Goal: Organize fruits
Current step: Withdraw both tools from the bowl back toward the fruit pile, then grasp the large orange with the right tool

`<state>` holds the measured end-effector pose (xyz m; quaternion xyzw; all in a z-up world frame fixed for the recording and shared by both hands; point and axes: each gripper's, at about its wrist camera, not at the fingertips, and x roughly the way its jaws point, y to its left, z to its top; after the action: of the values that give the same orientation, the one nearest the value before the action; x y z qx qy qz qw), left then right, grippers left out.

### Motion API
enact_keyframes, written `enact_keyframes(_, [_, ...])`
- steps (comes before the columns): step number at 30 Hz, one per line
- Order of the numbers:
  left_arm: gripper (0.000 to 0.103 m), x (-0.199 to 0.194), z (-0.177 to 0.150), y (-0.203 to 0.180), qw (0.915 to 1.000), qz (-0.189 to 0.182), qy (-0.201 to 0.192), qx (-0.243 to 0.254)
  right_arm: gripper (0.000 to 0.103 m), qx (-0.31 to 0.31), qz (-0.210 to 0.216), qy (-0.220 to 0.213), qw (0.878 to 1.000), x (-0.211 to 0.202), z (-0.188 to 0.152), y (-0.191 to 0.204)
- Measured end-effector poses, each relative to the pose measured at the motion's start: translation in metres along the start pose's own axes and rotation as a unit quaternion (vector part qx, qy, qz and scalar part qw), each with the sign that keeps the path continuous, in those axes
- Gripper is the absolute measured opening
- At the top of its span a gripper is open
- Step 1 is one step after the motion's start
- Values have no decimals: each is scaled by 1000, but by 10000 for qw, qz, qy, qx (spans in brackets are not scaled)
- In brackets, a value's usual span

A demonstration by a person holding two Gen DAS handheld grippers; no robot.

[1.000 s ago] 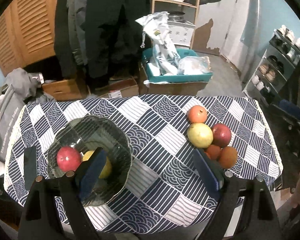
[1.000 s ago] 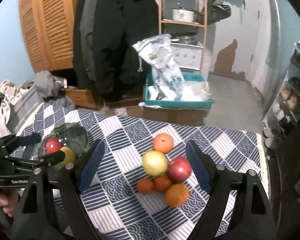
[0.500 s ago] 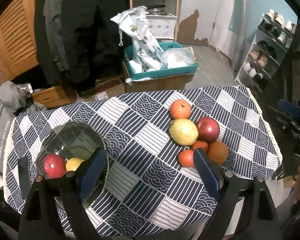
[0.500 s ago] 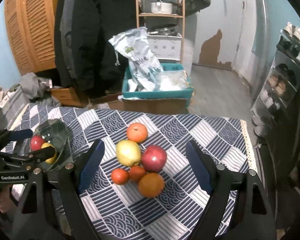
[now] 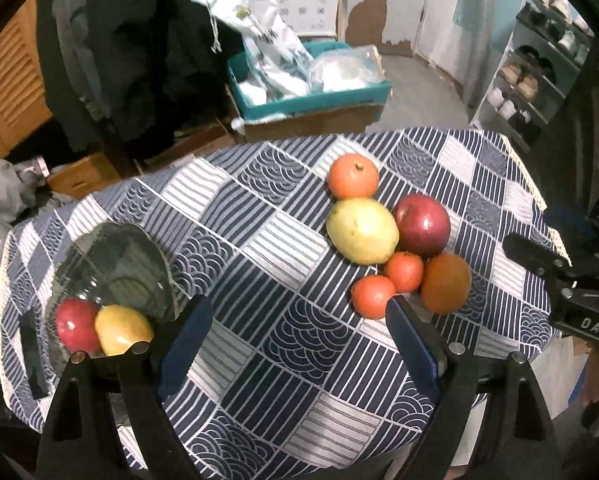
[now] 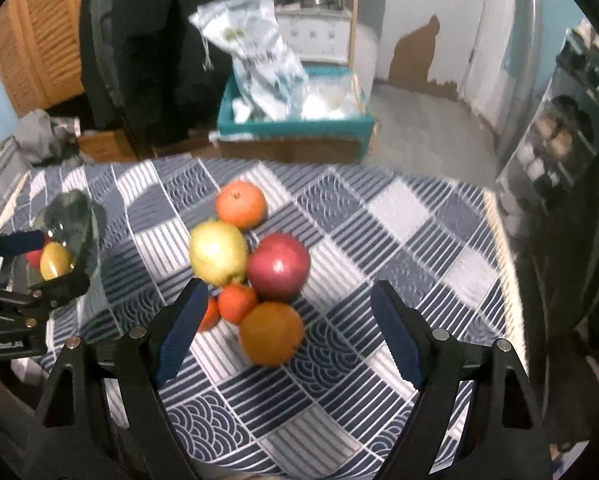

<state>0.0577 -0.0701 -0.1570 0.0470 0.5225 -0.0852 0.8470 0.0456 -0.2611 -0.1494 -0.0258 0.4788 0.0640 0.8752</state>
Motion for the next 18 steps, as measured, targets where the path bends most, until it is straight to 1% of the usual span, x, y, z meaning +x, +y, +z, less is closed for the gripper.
enact_keyframes(3, [89, 14, -2, -2, 9999, -17, 160, -20, 83, 16, 42, 250, 9997, 18, -7, -2])
enact_keyframes(9, [89, 38, -7, -5, 9991, -52, 409, 20, 83, 86, 287, 691, 9972, 53, -17, -1])
enact_keyframes(15, [89, 56, -11, -13, 9983, -4, 573, 145, 83, 27, 205, 956, 9952, 82, -27, 1])
enact_keyframes(18, [89, 61, -12, -13, 9980, -58, 629, 102, 83, 17, 270, 1091, 9937, 93, -31, 2])
